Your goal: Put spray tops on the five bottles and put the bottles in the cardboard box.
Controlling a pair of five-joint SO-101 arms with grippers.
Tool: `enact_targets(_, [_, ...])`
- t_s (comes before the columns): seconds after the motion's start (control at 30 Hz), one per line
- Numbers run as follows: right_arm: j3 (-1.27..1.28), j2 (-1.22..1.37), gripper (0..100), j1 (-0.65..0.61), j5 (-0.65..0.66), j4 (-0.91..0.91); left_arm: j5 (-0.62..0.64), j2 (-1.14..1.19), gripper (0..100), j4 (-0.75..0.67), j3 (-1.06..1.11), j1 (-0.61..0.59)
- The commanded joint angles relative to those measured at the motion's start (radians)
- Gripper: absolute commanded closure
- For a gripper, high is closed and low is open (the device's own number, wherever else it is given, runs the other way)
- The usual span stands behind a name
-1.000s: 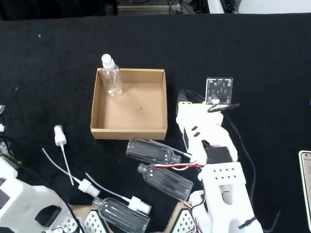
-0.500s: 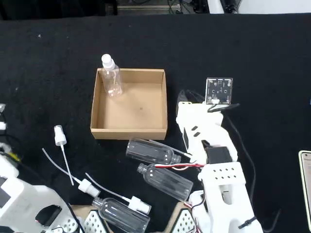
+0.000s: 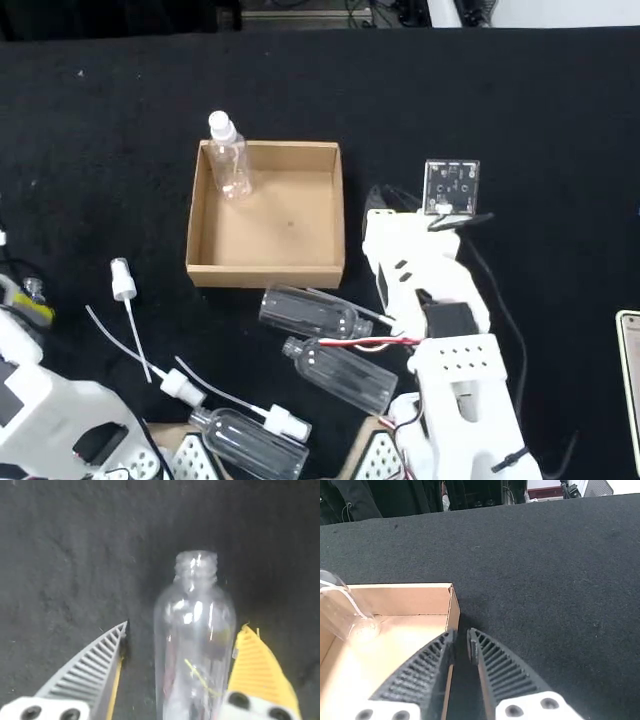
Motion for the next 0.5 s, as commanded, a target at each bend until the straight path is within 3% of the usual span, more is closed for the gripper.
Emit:
enact_targets(0.0, [-0.028, -0.018, 98.7, -0.017, -0.003, -0.028, -0.054, -0.011, 69, 0.080, -0.074, -0.012])
enact_targets(0.17, [-0.027, -0.018, 98.7, -0.014, -0.003, -0.028, -0.058, -0.005, 69, 0.072, -0.045, -0.004])
enact_targets(0.37, [-0.027, -0.018, 98.7, -0.014, -0.003, -0.028, -0.058, -0.011, 69, -0.098, 0.062, 0.010])
enact_targets(0.47, [-0.027, -0.018, 98.7, -0.014, -0.003, -0.028, -0.058, -0.018, 69, -0.110, 0.090, 0.008])
